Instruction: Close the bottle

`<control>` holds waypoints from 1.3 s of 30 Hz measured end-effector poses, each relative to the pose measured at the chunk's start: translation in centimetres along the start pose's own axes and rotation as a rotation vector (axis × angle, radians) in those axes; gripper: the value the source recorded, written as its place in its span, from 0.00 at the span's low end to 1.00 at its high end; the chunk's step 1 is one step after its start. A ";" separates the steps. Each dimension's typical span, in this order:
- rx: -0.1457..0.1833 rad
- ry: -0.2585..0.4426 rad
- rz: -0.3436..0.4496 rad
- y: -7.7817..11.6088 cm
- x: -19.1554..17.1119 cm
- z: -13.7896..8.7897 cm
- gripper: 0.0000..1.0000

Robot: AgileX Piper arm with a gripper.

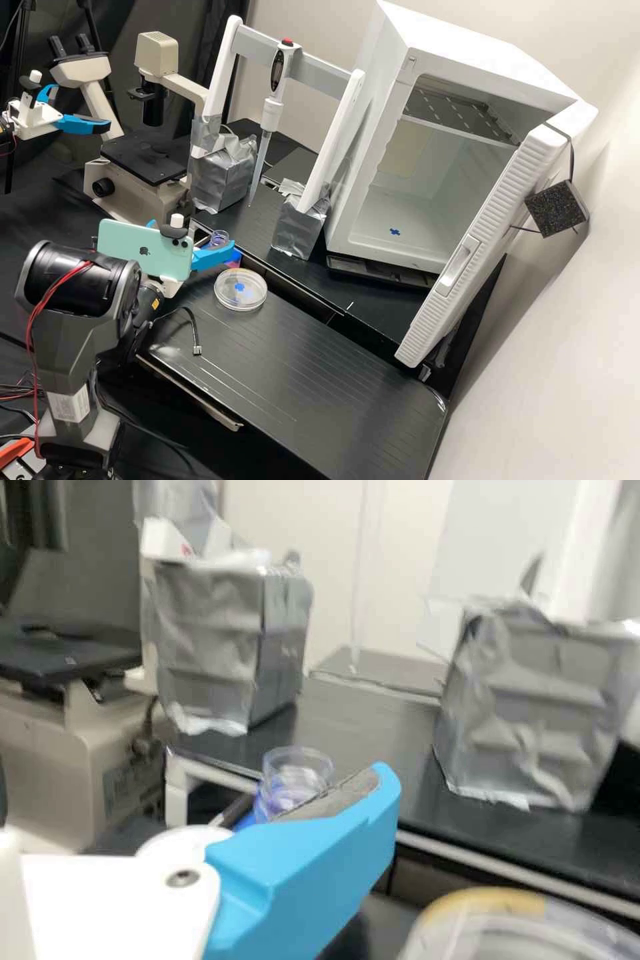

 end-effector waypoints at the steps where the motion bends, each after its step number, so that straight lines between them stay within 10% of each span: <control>1: 0.000 -0.001 -0.001 0.0 -0.2 0.0 1.00; 12: -0.001 -0.017 -0.017 -0.3 -1.1 0.4 1.00; 13: -0.001 -0.019 -0.020 -0.3 -1.2 0.5 0.00; 39: 0.040 -0.029 0.024 0.5 -2.6 0.8 0.00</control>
